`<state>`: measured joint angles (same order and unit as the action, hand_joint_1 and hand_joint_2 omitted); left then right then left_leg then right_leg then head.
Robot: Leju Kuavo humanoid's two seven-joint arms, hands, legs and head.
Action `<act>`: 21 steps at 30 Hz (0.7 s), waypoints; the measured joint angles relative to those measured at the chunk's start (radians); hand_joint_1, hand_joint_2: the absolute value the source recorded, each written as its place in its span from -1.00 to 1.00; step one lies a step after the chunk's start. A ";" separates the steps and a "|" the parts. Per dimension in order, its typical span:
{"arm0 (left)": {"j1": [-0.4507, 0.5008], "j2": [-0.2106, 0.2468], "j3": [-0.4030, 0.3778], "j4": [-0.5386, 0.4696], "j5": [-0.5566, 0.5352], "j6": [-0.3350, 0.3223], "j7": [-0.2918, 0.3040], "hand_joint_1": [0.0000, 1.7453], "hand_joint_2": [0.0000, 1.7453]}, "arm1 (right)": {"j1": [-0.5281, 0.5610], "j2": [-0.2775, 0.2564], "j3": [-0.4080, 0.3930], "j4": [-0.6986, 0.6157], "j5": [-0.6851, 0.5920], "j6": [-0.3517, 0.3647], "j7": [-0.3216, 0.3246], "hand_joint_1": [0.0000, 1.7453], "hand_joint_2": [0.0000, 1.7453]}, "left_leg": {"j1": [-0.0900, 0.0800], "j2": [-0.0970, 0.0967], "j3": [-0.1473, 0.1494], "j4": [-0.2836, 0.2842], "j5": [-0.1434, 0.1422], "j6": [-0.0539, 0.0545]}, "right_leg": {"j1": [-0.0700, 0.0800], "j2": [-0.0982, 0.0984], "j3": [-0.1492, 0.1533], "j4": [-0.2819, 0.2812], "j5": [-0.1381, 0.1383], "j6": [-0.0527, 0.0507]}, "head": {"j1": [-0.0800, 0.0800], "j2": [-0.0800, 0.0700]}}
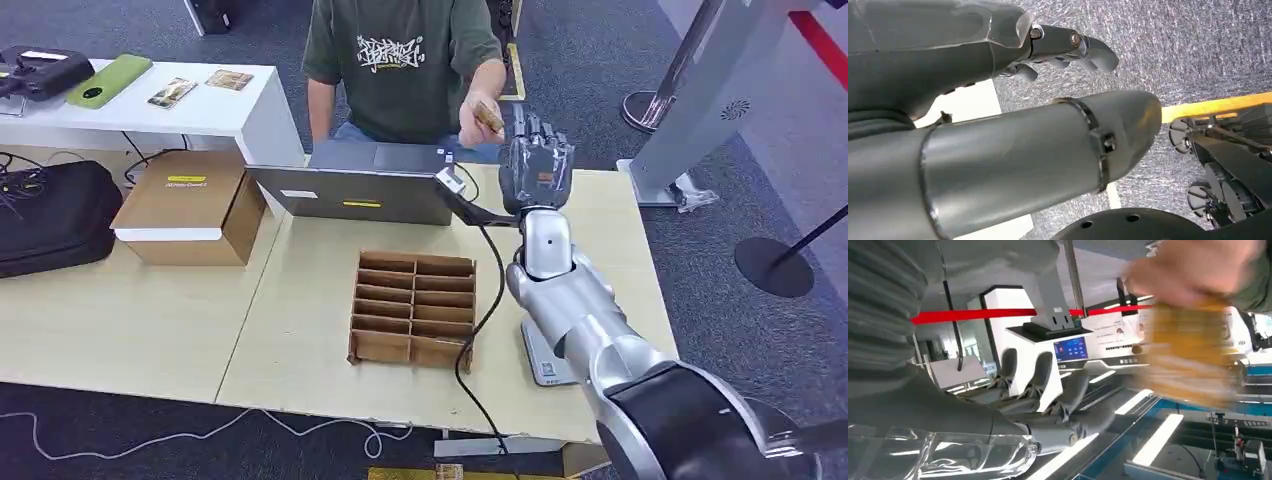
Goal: Pass the card to the sensor for recognition and then transmit it.
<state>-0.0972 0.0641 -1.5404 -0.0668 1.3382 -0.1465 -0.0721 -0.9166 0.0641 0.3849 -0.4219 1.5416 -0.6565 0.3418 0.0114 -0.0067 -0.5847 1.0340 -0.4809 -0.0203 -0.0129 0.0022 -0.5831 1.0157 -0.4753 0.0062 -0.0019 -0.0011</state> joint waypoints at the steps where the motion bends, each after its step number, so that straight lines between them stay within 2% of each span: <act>1: 0.000 0.000 0.000 0.000 0.001 0.000 0.000 -1.00 -1.00 | 0.000 0.000 -0.003 0.001 -0.002 0.000 -0.001 -1.00 1.00 | 0.000 0.000 0.000 0.000 0.000 0.000 | 0.000 0.000 0.000 0.000 0.000 0.000 | 0.000 0.000; 11: 0.000 0.001 0.000 0.000 0.003 -0.003 0.000 -1.00 -1.00 | 0.001 0.002 -0.017 0.008 -0.002 -0.002 -0.006 -1.00 1.00 | 0.000 0.000 0.000 0.000 0.000 0.000 | 0.000 0.000 0.000 0.000 0.000 0.000 | 0.000 0.000; 21: 0.004 0.001 0.000 0.000 0.057 -0.006 0.000 -1.00 -1.00 | 0.050 0.008 -0.066 -0.024 0.020 -0.021 -0.083 -1.00 1.00 | 0.000 0.000 0.000 0.000 0.000 0.000 | 0.000 0.000 0.000 0.000 0.000 0.000 | 0.000 0.000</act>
<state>-0.0930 0.0648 -1.5404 -0.0668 1.3954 -0.1522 -0.0721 -0.8670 0.0721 0.3193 -0.4464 1.5613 -0.6775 0.2590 0.0115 -0.0069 -0.5848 1.0339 -0.4809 -0.0203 -0.0128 0.0020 -0.5833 1.0156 -0.4753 0.0062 -0.0019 -0.0011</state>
